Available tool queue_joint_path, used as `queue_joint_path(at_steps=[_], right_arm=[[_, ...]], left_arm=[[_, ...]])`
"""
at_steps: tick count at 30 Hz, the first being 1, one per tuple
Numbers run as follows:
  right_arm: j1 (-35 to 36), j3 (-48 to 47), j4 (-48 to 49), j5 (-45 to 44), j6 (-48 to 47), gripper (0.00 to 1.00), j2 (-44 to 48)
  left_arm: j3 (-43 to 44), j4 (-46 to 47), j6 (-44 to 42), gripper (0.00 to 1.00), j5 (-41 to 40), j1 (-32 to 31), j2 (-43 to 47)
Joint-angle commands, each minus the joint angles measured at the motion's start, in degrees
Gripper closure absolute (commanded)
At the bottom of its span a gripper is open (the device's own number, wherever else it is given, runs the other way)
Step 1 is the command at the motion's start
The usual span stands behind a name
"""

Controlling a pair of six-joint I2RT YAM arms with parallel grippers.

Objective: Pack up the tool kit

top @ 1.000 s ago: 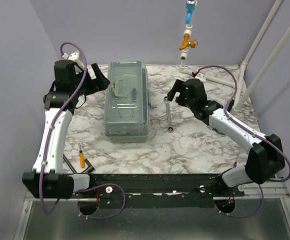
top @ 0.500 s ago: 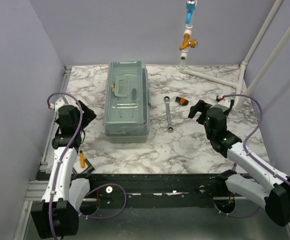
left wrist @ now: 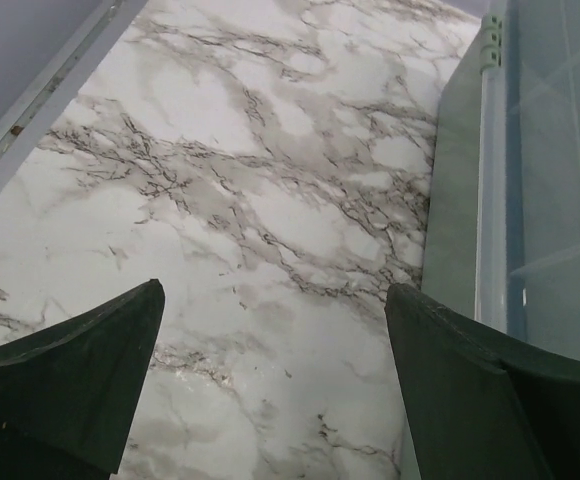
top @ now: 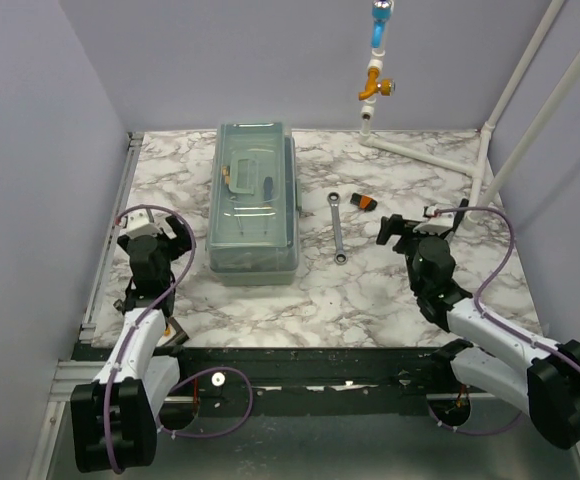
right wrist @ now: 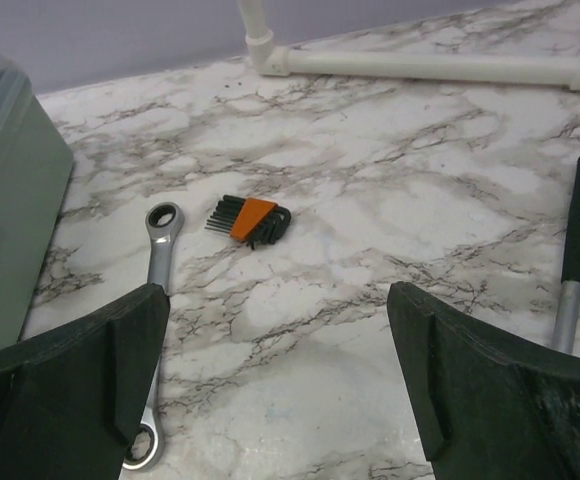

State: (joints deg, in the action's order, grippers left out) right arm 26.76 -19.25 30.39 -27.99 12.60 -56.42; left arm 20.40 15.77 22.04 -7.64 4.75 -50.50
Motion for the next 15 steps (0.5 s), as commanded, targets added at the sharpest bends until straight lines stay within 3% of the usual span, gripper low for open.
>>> queue_joint_path(at_steps=[1,5,9,10,11,15], right_arm=[[-1.06,3.48,13.09,-6.70,-4.33,0.01,-0.53],[-6.41,9.75,24.45,-0.59,-7.54,0.00,-1.14],[-8.48,7.58,26.53,1.27,-11.16,0.00,-10.05],[-8.49,7.66,29.25,0.59,-11.41,0.00,-12.93],[-8.78,8.09,31.93,0.34,-11.55,0.00,-15.28],[-10.49,8.04,45.60,0.36,-11.99,0.00,-28.44]], left_arm=[[-4.90,19.68,-10.02,0.05,6.33,-0.36,-3.32],[-6.47,26.76,-12.70,0.01,9.76,-0.37,-8.91],[-6.02,32.16,-12.42,0.01,11.99,-0.36,-12.07],[-4.72,30.63,-12.22,0.02,11.46,-0.30,-12.91],[-3.71,29.20,-12.75,0.09,11.10,-0.27,-13.43],[-5.98,37.49,-14.49,0.15,9.18,-0.27,-15.08]])
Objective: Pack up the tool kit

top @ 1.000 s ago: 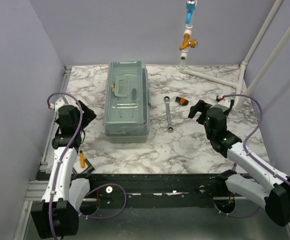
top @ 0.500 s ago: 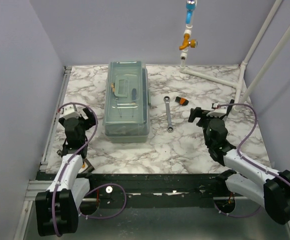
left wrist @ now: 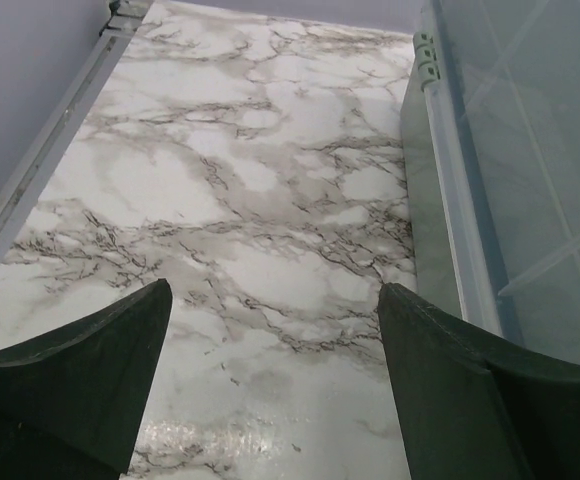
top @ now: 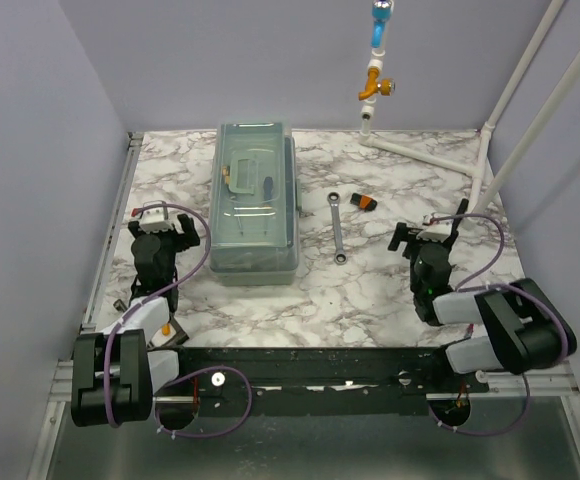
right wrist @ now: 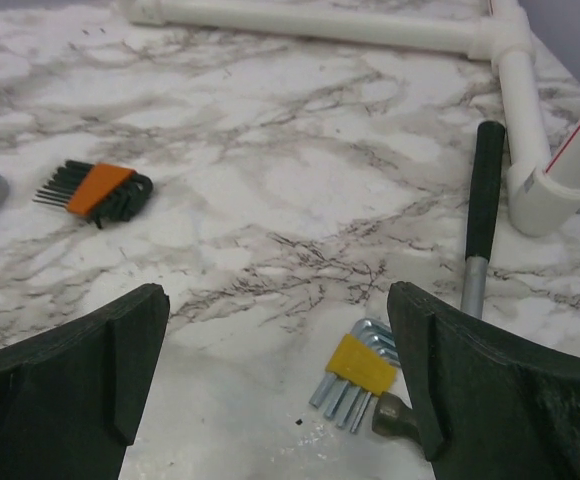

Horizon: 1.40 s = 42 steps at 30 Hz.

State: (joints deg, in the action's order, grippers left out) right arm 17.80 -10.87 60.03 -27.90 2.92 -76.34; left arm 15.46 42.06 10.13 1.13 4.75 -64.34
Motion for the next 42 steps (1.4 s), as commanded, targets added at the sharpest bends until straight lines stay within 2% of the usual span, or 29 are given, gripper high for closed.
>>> queue_joint_path(at_steps=[1,3,6,8,11,13,15,16,17,19,21,23,28,42], right_arm=[[-1.77,-0.57,18.65,-0.23,-2.35,0.00,-11.65],[-2.75,-1.46,20.63,-0.42,-2.31,0.00,-15.28],[-5.46,-3.24,13.03,1.68,1.26,0.00,-13.32],[-7.20,-3.70,13.97,3.86,2.30,0.00,-14.41],[-9.35,-5.52,9.79,7.96,3.68,0.01,-14.69],[-10.36,-5.32,10.20,9.52,4.32,0.01,-14.98],[-10.51,-4.02,11.62,9.47,4.71,0.01,-15.19],[-10.59,-2.97,14.57,9.07,4.88,0.01,-16.31],[-10.60,-2.18,20.06,8.90,3.47,0.00,-18.33],[-10.60,-2.94,13.99,9.20,4.70,0.00,-16.05],[-10.60,-2.22,18.59,9.10,3.86,0.00,-17.73],[-10.60,-2.36,16.46,8.85,4.27,0.00,-16.77],[-10.60,-2.26,17.36,9.09,4.07,0.00,-17.12],[-10.60,-2.22,18.15,9.18,3.91,0.00,-17.32]], left_arm=[[-1.86,13.88,-2.57,0.15,-0.53,-0.27,-2.52],[-1.31,13.98,-2.76,0.15,-0.36,-0.27,-3.81],[-1.42,14.44,-3.15,0.15,0.46,-0.35,-4.09],[-1.57,15.49,-3.98,0.16,2.81,-0.43,-4.98],[-2.05,18.92,-5.82,0.16,5.35,-0.96,-7.51],[-3.11,22.35,-6.01,0.15,5.70,-1.06,-8.83],[-2.64,20.25,-6.61,0.15,7.42,-1.06,-8.48],[-2.60,21.08,-6.90,0.10,7.66,-1.13,-8.84],[-2.80,21.78,-6.88,0.02,7.47,-1.23,-9.00],[-3.60,22.64,-4.96,0.01,2.63,-1.24,-8.63],[-4.89,24.89,-3.92,0.02,0.05,-1.24,-8.64],[-4.84,25.17,-3.96,0.01,0.00,-1.23,-8.76],[-2.01,19.76,-6.74,0.02,3.87,-2.20,-8.85],[-1.66,19.25,-7.14,0.02,2.74,-2.91,-8.96]])
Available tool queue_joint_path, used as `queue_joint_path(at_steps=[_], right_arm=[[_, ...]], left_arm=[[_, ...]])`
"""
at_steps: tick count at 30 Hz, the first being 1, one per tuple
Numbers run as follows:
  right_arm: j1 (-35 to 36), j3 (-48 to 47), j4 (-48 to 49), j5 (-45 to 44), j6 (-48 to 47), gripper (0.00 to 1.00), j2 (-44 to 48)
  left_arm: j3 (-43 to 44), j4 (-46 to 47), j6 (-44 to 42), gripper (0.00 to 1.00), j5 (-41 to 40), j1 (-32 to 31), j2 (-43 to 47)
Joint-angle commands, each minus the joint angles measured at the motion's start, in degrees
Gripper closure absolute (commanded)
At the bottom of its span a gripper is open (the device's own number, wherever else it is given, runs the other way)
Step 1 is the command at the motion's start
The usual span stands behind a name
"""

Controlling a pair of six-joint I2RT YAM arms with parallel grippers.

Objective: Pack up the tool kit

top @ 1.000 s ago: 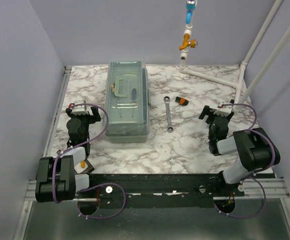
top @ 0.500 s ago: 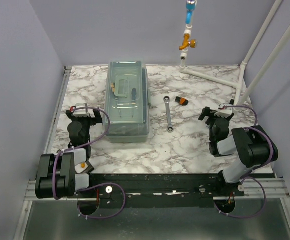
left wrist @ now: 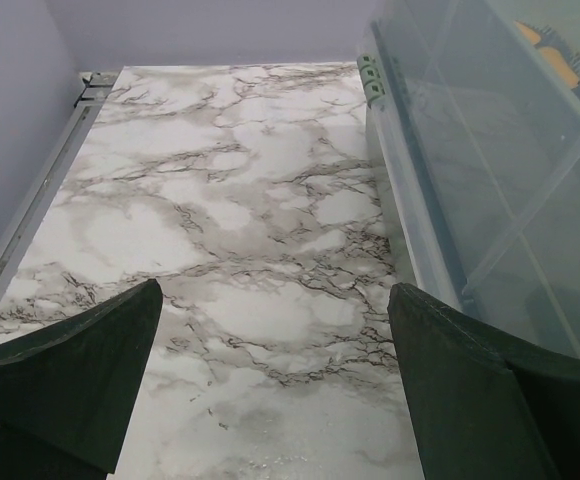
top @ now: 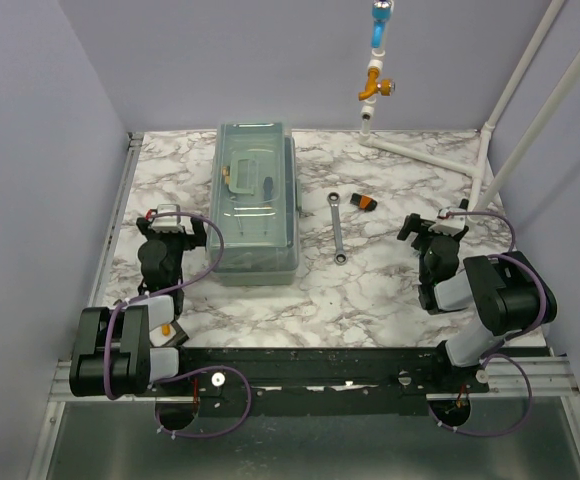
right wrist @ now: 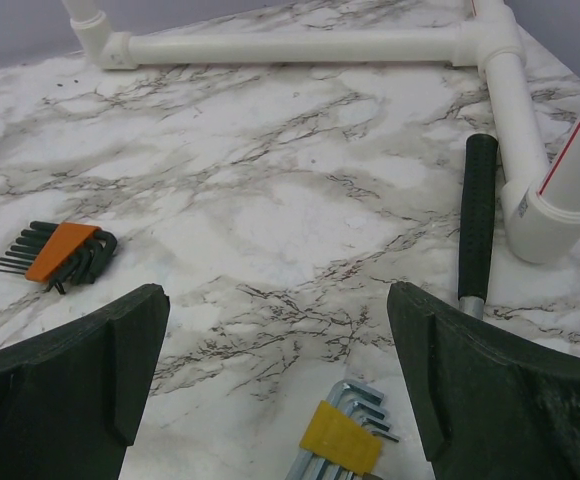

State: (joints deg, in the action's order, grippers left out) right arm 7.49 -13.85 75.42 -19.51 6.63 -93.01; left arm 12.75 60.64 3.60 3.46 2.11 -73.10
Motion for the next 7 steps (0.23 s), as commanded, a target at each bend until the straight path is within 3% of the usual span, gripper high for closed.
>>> queue_joint_path(at_steps=[1,7], right_arm=[[-0.28,0.75,2.79,0.87,0.15,0.00,-0.68],[-0.28,0.75,2.80,0.81,0.17,0.00,-0.68]], left_arm=[[1.12,0.60,-0.54,0.01,0.40,-0.26,-0.24],[1.16,0.39,-0.68,0.02,0.31,-0.35,-0.16]])
